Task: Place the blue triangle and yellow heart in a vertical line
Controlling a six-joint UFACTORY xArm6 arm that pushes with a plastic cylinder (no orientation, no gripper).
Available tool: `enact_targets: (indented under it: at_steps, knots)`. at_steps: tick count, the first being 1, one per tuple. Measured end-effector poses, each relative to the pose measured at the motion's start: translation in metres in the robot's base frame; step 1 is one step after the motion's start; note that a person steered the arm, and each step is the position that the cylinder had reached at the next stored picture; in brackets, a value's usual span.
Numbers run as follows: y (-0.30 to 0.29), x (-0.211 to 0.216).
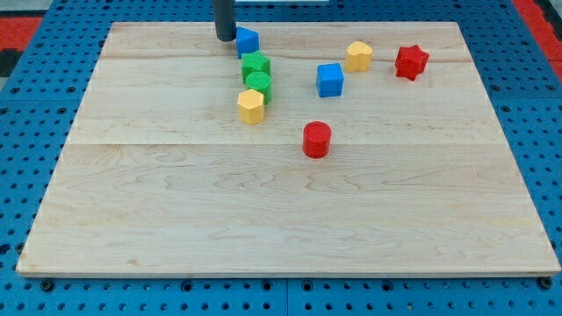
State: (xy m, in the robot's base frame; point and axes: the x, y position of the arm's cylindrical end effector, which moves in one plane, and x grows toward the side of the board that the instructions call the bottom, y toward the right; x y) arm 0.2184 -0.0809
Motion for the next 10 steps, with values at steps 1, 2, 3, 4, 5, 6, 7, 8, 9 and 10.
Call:
enact_targets:
  at_steps: [1,2,3,4,5,6,7,8,9,10]
  knots:
    - [0.029,-0.015]
    - [0.057,-0.016]
    - [0.117,-0.016]
    - [0.167,-0.009]
    - [0.184,0.011]
    - [0.195,0.035]
    - [0.199,0.046]
    - [0.231,0.046]
    - [0.252,0.046]
    - [0.191,0.054]
